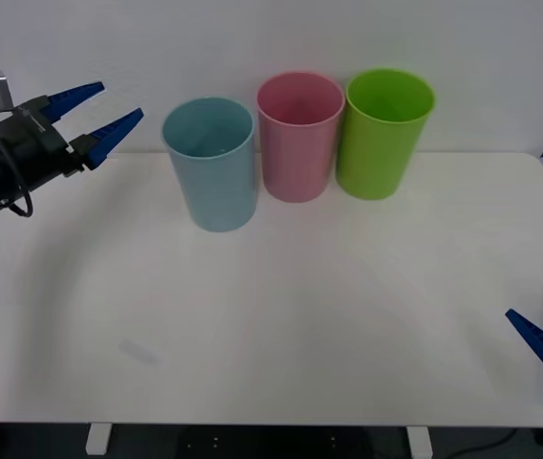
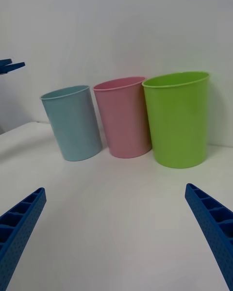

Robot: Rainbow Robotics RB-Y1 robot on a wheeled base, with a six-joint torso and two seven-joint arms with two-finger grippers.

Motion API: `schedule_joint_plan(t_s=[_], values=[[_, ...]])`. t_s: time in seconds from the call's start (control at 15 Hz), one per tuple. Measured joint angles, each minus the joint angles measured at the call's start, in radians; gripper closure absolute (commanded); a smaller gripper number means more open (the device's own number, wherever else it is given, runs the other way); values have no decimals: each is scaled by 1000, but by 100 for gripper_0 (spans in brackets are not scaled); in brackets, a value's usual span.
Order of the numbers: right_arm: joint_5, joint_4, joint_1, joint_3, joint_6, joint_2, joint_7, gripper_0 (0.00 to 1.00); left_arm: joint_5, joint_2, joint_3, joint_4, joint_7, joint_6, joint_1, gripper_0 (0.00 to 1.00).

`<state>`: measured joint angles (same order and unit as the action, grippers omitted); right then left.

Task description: Grasp the object on the table and drop it into the matching bin: aluminum can to the light blue bin, PET bottle to the pink bin.

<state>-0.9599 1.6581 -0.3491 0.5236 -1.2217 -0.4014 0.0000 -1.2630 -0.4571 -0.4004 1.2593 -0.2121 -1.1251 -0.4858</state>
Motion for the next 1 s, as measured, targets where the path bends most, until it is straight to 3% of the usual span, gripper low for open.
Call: schedule_joint_plan(t_s=[0.53,1.0], values=[[0,0,0,0,0,0,0,0,65,-66,-76,189,44,-64,260,0],[0,0,0,0,0,0,0,0,113,-176,-158,208,168,-139,454,0]])
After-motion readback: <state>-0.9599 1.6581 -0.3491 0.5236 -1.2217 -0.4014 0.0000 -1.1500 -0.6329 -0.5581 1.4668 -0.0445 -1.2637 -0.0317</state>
